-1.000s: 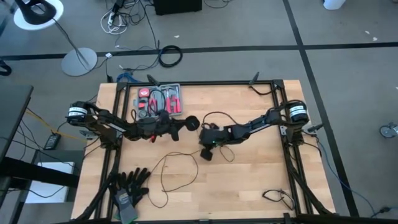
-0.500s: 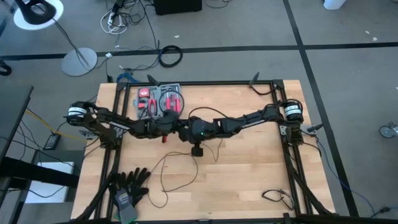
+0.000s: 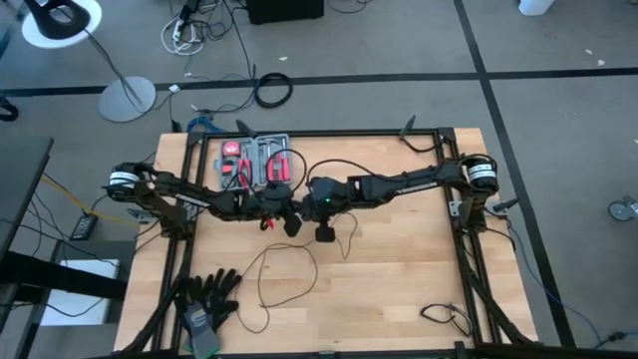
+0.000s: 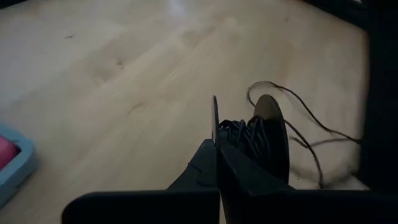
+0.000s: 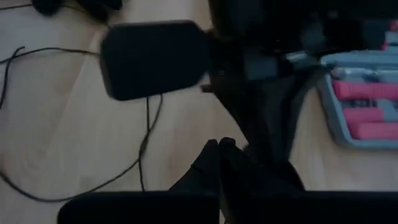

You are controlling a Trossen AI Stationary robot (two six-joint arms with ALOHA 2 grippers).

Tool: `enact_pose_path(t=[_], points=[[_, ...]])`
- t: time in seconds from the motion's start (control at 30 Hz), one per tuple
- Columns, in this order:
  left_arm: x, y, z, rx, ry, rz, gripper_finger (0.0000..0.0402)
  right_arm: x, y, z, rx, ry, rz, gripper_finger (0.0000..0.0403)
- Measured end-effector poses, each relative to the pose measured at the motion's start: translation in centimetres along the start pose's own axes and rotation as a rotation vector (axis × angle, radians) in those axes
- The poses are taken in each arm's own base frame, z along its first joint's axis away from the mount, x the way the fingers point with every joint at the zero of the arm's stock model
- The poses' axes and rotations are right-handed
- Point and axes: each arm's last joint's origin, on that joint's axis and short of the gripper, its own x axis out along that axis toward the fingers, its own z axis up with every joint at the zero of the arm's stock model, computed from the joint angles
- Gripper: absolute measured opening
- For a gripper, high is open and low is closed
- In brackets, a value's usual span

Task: Coil cords
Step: Coil the black wire onto the spool

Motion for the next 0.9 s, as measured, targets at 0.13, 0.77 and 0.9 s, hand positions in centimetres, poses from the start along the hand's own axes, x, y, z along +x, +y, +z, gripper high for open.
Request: enact_pose_path(t=[0.13,0.77,0.9], points=[[0.0,0.0,0.0,0.001,-0.004,-0.005,0.0000,-0.2,-0.6,-0.6,0.047,0.060,-0.006,0.0000],[0.0,-0.1,-0.6,0.013,0.093,-0.075,0.0000,-0.5,-1.4,-0.7,0.099,0.066,-0.058,0.0002],[0.0,0.0,-0.6,0.014,0.097,-0.074,0.0000,-0.5,-1.5,-0.3,0.096,0.026,-0.066,0.0002]])
